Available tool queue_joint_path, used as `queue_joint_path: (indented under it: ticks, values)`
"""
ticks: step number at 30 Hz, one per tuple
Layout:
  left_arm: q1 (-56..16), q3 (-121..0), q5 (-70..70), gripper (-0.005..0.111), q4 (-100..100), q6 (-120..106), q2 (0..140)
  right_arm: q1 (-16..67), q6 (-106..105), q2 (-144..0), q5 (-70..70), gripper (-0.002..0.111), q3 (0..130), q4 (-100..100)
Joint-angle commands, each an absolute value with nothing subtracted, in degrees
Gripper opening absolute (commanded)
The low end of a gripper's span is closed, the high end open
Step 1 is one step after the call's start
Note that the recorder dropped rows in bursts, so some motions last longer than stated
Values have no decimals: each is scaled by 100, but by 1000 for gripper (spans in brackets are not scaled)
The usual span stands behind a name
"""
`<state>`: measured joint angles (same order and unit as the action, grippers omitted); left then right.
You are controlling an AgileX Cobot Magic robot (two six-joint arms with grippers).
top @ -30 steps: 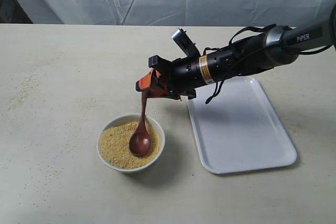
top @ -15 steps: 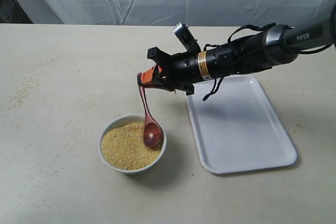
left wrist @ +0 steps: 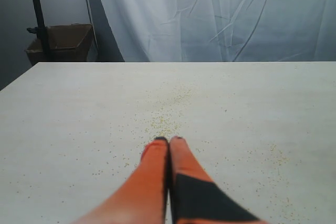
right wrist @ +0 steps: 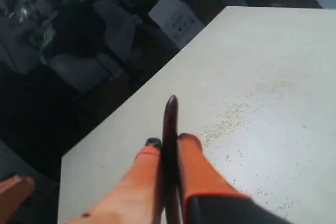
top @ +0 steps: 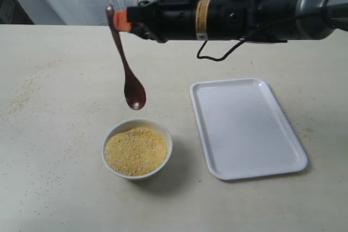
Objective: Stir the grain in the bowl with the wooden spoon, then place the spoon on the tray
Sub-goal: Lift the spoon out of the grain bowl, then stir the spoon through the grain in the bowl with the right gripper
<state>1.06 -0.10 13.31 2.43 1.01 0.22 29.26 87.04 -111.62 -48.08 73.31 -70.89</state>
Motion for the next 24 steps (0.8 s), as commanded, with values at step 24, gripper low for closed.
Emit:
queue_joint_path:
  ticks: [24]
  values:
    - [116,0,1323,0,248,103,0,4002,7517,-11371,-3673,-1,7339,-7124]
